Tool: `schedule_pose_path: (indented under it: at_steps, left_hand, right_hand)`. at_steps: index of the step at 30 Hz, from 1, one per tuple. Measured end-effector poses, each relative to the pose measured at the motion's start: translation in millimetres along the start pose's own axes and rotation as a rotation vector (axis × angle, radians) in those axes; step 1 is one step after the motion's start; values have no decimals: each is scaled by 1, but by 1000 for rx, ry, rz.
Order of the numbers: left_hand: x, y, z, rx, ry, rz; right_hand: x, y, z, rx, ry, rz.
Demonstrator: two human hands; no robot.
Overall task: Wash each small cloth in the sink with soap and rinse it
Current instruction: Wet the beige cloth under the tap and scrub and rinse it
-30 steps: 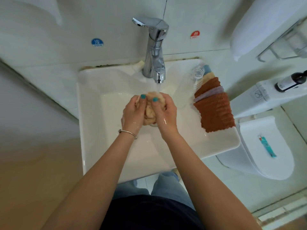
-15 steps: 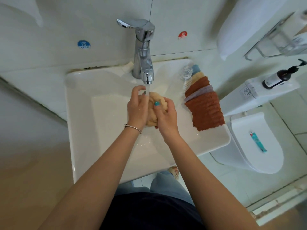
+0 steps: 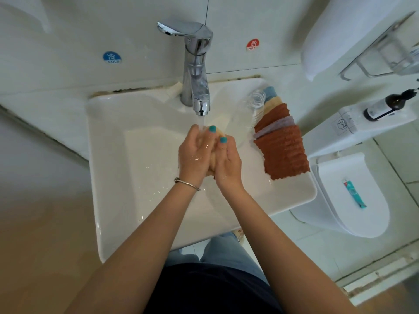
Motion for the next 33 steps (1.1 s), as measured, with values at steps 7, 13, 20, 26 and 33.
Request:
schedule_pose_path:
  at_steps: [7,13,20,26,33]
  left_hand:
    - [17,-43,-16,-154,-83,26]
    - [4,-16,-1,-142,-62,44]
    - [12,-21,-5,-199,-53,58]
    - [9,-5,-22,-247,-128,13]
    - [21,0,-37,-284,-210,107]
  right_hand:
    - [11,36,5,58,-51,-39]
    - [1,11,10,50,8,-33]
    - [16,27,3,54,9,-50]
    - [18,39,-13,15,26,190]
    - [17,54,-33,58,-134,443]
Point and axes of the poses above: each hand's wrist, its own z-axis away from the middle knuckle, its own y-axis out of the palm, x = y × z, the point moved 5 cm from there along -z, towards the middle knuckle, and after that the axes turned 14 degrees about -x, right-handed, at the moved point
